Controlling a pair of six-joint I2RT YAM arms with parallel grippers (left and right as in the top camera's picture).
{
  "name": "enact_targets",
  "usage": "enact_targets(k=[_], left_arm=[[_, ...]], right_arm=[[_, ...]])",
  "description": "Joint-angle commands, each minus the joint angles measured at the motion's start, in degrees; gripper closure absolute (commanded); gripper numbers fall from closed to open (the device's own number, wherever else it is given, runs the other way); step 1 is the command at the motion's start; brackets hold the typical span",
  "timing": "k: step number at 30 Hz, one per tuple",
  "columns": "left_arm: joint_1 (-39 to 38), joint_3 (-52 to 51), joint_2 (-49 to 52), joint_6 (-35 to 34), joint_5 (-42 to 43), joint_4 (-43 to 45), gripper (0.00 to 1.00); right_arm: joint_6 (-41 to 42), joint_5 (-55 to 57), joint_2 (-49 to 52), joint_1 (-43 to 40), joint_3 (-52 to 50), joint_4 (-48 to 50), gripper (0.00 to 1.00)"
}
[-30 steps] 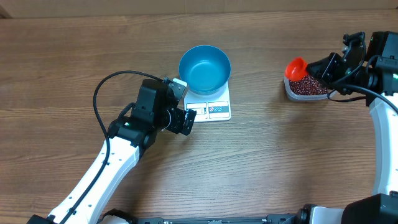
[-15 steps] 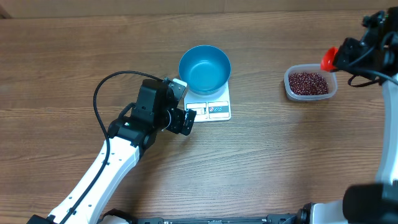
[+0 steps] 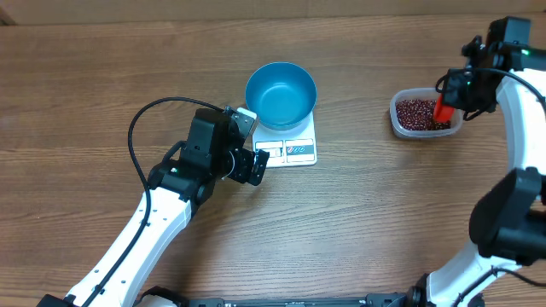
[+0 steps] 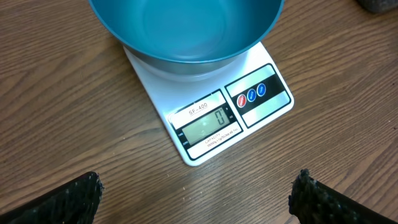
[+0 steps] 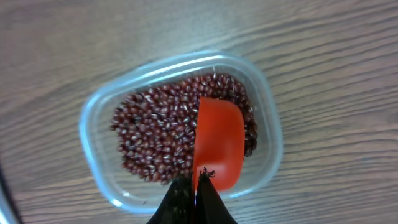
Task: Scoop item into bowl and weigh 150g on scale
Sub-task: 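Lower the red scoop into the bean tub with the right gripper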
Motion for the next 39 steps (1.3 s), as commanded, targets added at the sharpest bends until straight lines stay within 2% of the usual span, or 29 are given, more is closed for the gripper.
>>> enact_targets(k=[1,4,8,17,30,39], left_arm=[[0.3,-0.6,-1.3,-0.5,-0.2,0.2,0.00],[0.3,-0.6,-1.3,-0.5,-0.1,0.2,0.00],[0.3,-0.6,-1.3,-0.5,-0.2,0.2,0.00],[0.3,-0.6,-1.3,-0.5,-0.2,0.2,0.00],[0.3,-0.6,-1.3,-0.5,-0.2,0.2,0.00],[0.3,-0.6,-1.3,-0.5,-0.1,0.2,0.00]], right_arm=[[-1.5,1.0,3.4,-0.1,0.4,0.1,0.96],[-1.5,0.2,7.1,-0.1,0.3,-0.4,0.96],[-3.1,-9.4,9.4,-0.2,0.3,-1.4,0.96],[-4.0,-23.5,9.6,-3.7,-0.5,-1.6,0.96],[2.1,-33.2,9.7,-10.6,-9.6,4.9,0.96],[4.1,-37.3,9.7,-13.0,-10.2,6.6,0.96]])
